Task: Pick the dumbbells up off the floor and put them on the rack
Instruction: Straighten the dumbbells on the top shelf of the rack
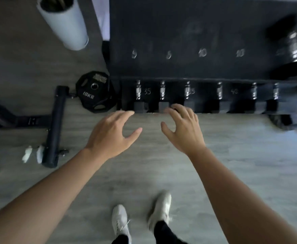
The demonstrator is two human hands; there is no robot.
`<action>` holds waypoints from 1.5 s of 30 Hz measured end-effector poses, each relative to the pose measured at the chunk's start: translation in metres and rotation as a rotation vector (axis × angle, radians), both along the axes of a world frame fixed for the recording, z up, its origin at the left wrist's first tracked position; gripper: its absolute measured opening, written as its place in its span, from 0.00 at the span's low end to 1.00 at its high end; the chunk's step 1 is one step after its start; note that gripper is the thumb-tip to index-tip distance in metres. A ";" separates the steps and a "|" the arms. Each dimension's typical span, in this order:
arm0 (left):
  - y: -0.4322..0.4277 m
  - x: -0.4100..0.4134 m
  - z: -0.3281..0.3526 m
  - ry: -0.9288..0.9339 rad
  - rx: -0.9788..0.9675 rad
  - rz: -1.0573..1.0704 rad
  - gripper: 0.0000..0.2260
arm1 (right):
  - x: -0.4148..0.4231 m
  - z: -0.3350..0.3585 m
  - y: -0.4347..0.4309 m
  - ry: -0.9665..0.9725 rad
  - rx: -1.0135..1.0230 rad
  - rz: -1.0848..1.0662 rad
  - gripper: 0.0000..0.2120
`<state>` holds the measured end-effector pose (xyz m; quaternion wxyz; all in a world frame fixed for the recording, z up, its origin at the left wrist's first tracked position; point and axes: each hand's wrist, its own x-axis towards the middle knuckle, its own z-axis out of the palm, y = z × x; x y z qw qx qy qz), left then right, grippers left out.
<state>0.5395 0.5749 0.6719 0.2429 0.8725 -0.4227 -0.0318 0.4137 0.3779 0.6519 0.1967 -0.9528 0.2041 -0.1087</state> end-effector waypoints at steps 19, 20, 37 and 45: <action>-0.341 -0.213 0.232 0.072 -0.402 -0.086 0.23 | -0.236 0.261 -0.317 -0.353 -0.038 -0.256 0.19; -0.359 -0.213 0.231 0.083 -0.411 -0.084 0.22 | -0.235 0.261 -0.333 -0.355 -0.033 -0.265 0.18; -0.682 -0.072 0.159 0.237 -0.273 -0.145 0.20 | -0.121 0.204 -0.592 -0.245 0.188 -0.482 0.17; -0.764 -0.035 0.102 0.354 -0.088 0.014 0.23 | -0.085 0.122 -0.686 -0.101 0.406 -0.483 0.18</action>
